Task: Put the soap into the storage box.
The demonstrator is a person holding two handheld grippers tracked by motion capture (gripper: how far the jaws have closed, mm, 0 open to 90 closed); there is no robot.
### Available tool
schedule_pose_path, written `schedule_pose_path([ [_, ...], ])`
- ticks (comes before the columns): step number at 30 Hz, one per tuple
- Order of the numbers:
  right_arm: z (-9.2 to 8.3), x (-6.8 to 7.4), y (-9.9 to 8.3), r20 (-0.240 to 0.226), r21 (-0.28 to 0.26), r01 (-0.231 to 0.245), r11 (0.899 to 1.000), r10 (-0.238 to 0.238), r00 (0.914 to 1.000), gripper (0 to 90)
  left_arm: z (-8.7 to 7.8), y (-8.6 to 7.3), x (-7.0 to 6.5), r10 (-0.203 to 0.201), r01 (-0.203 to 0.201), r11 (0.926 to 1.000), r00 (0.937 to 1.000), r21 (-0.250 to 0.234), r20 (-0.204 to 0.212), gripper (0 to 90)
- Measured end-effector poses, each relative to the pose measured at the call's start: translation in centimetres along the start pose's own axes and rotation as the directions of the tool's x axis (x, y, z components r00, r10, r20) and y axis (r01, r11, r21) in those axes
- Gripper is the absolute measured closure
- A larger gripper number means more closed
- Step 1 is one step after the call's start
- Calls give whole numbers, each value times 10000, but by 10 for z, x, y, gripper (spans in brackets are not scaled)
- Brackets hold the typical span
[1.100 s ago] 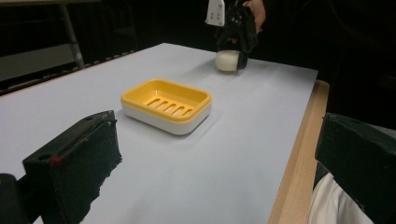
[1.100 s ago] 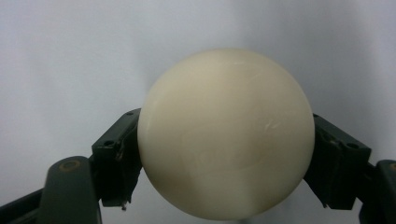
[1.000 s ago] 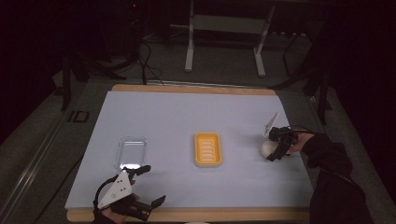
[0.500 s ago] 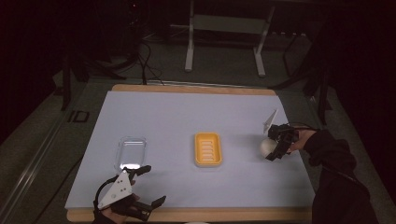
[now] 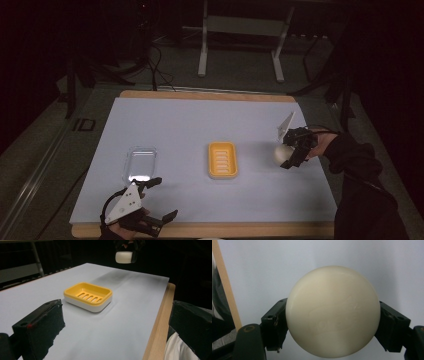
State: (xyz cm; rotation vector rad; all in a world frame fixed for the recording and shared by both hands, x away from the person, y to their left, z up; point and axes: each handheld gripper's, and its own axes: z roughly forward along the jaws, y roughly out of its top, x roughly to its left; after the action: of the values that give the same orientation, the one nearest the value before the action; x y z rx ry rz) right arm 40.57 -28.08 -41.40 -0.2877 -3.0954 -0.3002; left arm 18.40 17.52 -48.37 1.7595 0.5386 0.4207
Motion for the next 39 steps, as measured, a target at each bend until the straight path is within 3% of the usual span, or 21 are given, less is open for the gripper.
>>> schedule_pose_path([
  [14, -10, 7, 33, 146, -204, 757, 9969, -754, 9970, 230, 0, 0, 0, 9, -9, 10000, 10000, 26, 40, 1],
  [27, -10, 15, 64, 68, -409, 1497, 9879, -1496, 9887, 231, 0, 0, 0, 32, -33, 10000, 10000, 32, 68, 1],
  [39, -5, 24, 99, 51, -1042, 2193, 9701, -2200, 9755, 231, -1, 0, -1, 23, -23, 10000, 9999, 30, 110, 1],
])
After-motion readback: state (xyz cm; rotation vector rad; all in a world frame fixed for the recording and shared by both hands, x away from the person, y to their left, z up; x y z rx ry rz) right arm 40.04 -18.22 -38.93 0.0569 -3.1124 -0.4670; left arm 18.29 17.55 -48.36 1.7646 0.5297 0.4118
